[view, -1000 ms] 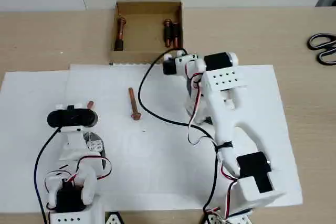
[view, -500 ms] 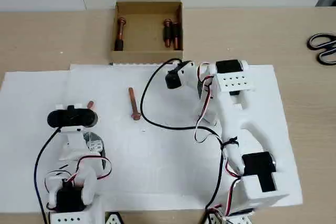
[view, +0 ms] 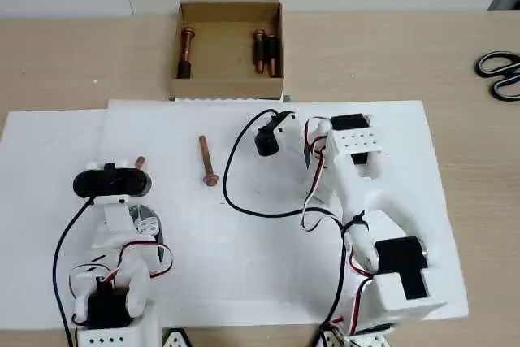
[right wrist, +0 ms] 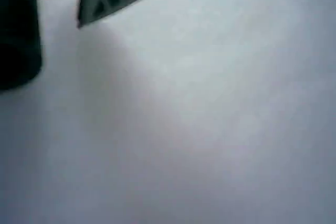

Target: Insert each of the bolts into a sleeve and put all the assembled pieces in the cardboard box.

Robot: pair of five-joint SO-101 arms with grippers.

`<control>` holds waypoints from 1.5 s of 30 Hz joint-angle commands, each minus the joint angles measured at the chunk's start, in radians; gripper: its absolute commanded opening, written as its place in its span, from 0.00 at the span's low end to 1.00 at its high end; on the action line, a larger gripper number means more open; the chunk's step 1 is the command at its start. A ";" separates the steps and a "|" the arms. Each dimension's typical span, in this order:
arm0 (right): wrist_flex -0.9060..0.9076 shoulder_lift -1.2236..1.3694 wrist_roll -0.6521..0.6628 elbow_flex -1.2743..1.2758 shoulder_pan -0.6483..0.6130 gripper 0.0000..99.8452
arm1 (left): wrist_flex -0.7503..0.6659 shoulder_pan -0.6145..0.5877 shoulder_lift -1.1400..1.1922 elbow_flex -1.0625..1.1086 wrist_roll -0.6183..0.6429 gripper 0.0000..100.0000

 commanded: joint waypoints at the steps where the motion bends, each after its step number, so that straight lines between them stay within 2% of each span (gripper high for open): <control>1: -0.056 -0.033 0.009 0.020 0.007 0.16 | -0.023 0.003 -0.011 -0.002 -0.008 0.01; 5: -0.065 0.044 0.009 0.015 0.010 0.07 | -0.023 0.000 -0.011 -0.002 -0.006 0.01; 10: -0.058 0.117 0.002 -0.025 0.010 0.05 | -0.021 -0.002 -0.011 -0.002 -0.005 0.01; 12: -0.053 0.122 0.002 -0.037 0.007 0.01 | -0.021 -0.002 -0.011 -0.002 -0.005 0.01; 16: 0.016 0.120 -0.002 -0.100 0.007 0.01 | -0.023 -0.002 -0.011 -0.002 -0.003 0.01; 22: 0.205 0.120 -0.192 -0.310 0.012 0.01 | -0.026 0.003 -0.011 -0.002 -0.006 0.01; 26: 0.306 0.113 -0.253 -0.416 0.012 0.01 | -0.028 -0.003 -0.011 -0.007 -0.021 0.01; 35: 0.392 -0.191 -0.370 -0.405 0.008 0.00 | -0.018 0.006 -0.005 -0.191 -0.061 0.03; 38: 0.435 -0.254 -0.376 -0.336 0.013 0.00 | 0.006 0.008 -0.005 -0.255 -0.061 0.07; 42: 0.455 -0.360 -0.377 -0.232 0.039 0.01 | 0.086 0.049 -0.003 -0.349 -0.087 0.07; 45: 0.449 -0.466 -0.377 -0.146 0.038 0.00 | 0.095 0.049 0.032 -0.400 -0.127 0.07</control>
